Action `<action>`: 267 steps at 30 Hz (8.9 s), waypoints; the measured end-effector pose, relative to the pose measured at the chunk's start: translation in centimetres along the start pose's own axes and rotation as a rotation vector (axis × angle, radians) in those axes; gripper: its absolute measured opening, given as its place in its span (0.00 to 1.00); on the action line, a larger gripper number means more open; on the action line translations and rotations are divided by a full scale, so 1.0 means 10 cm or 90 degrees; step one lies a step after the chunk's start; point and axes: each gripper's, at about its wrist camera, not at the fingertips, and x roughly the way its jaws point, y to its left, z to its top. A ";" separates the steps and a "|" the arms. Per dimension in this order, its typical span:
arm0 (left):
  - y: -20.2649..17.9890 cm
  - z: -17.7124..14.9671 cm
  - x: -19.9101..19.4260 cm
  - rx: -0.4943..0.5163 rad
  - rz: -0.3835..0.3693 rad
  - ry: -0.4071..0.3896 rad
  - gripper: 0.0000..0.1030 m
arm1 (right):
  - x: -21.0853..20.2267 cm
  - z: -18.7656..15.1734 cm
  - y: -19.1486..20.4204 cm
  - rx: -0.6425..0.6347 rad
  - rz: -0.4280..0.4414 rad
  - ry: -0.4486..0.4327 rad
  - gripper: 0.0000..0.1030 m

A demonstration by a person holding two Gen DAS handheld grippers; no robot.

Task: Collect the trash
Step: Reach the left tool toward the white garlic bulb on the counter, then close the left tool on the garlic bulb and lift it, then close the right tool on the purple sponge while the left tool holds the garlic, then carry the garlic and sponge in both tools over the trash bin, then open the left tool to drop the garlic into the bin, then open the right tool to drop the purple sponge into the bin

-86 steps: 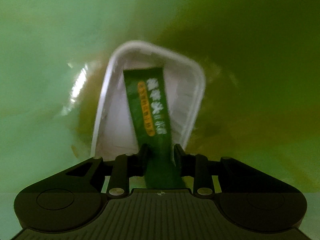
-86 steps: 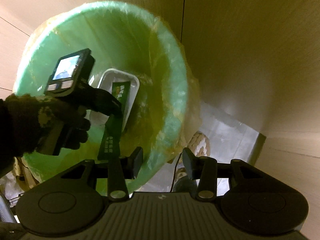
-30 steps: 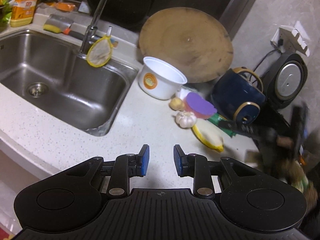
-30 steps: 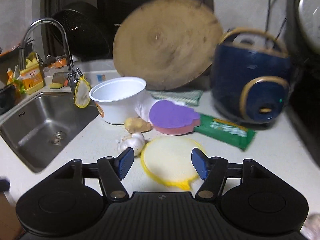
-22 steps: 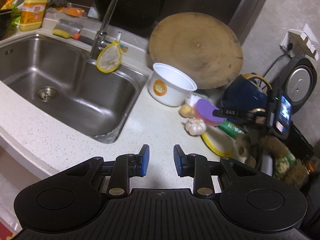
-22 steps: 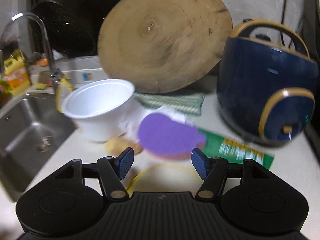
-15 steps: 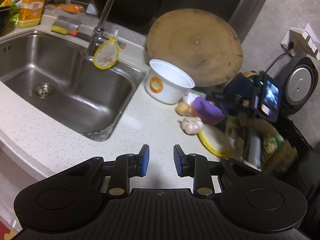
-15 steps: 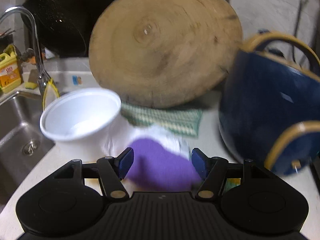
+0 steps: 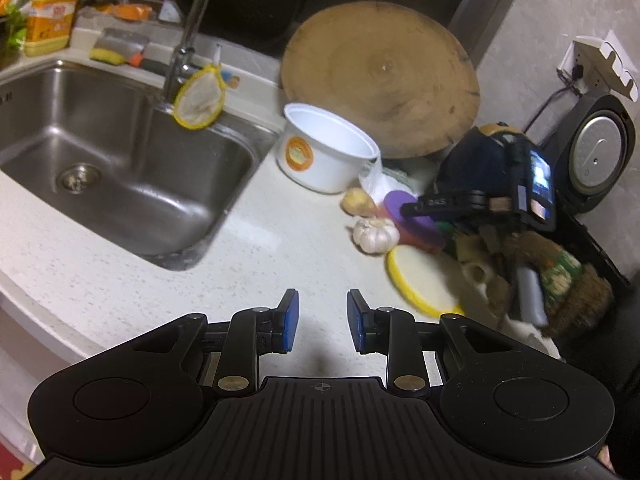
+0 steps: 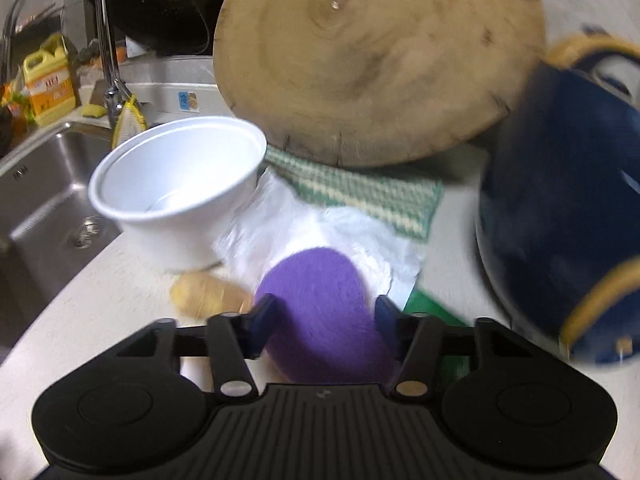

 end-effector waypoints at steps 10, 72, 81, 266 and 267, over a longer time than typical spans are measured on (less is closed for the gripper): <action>-0.32 0.12 0.45 0.066 -0.083 0.053 0.29 | -0.61 -0.66 0.08 0.034 0.113 0.032 0.37; -0.85 0.89 1.94 0.147 0.004 0.019 0.31 | -1.26 -1.42 -0.02 0.052 0.028 -0.093 0.58; -0.93 0.42 1.72 0.328 0.026 0.036 0.36 | -1.21 -1.50 0.03 0.044 0.020 -0.073 0.58; 2.63 -1.91 -0.22 -0.090 0.131 0.234 0.35 | 0.38 -3.62 2.88 -0.007 0.247 0.360 0.72; 2.62 -1.89 -0.23 -0.089 0.136 0.228 0.35 | 0.42 -3.62 2.94 -0.004 0.250 0.352 0.78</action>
